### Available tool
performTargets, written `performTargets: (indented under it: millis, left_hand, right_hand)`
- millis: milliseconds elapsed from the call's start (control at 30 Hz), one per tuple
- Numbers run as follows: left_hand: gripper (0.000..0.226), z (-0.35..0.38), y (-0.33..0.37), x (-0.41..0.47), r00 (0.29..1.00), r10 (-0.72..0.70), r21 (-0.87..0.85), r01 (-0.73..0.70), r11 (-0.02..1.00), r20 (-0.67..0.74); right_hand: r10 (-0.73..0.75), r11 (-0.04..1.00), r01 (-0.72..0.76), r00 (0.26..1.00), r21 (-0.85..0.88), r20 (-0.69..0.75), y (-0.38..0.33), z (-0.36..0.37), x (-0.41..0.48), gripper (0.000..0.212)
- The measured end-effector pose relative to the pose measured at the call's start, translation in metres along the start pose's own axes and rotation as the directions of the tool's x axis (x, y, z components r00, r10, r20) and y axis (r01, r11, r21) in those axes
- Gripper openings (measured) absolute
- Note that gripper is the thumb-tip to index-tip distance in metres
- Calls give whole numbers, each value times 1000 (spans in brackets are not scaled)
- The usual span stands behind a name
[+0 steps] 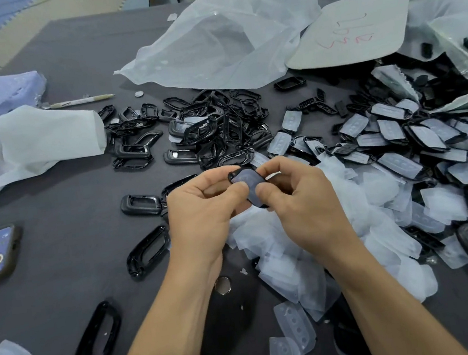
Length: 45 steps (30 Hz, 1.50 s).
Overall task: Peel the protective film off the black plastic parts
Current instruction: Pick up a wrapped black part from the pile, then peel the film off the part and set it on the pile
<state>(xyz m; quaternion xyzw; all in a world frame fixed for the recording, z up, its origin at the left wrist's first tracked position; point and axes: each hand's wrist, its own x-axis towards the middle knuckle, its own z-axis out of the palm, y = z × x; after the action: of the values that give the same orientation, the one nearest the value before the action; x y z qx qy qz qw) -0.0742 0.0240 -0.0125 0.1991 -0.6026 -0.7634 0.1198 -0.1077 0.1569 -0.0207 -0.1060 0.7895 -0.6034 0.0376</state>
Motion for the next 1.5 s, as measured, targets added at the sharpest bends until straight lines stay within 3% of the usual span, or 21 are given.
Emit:
performTargets:
  millis: [200,400,533,633,800,967,1067,1200,1300,1433,1500]
  left_hand:
    - [28,-9,3,4,994,60,153,-74,985,95]
    - [17,-4,2,2,993,101,218,-86,972,-55]
    - [24,1,2,-2,990,81,141,-64,988,-115]
    - [35,-2,5,-2,999,32,115,-30,993,-16]
    - [31,-14,10,2,981,-17,231,-29,973,194]
    - [25,-19,12,4,962,-104,184,58,981,254]
    - [26,-15,11,4,975,-99,141,71,987,200]
    - [23,-13,10,5,998,-50,84,46,995,43]
    - [23,-12,9,5,1000,-21,76,21,997,0]
    - [20,-11,7,5,1000,-8,77,10,997,-21]
    - [21,-11,7,4,1000,-6,78,6,997,-4]
  right_hand:
    - [-38,998,41,998,52,-44,1,0,1,26]
    - [-38,981,52,996,187,-75,2,-2,2,34]
    - [-15,937,57,992,345,-124,3,-3,3,38]
    - [-5,920,71,986,386,-169,3,-4,3,35]
    - [6,917,78,978,391,-209,2,-3,3,32]
    - [56,926,18,981,377,-186,3,0,4,33]
    - [83,912,7,976,410,-200,1,-1,3,34]
    - [-24,989,75,931,127,-364,2,-2,-1,18]
    - [-76,997,75,916,-20,-393,3,-2,-5,9]
    - [-86,995,65,923,-69,-375,2,2,-6,9]
    - [-55,998,58,937,-2,-344,1,2,-5,13]
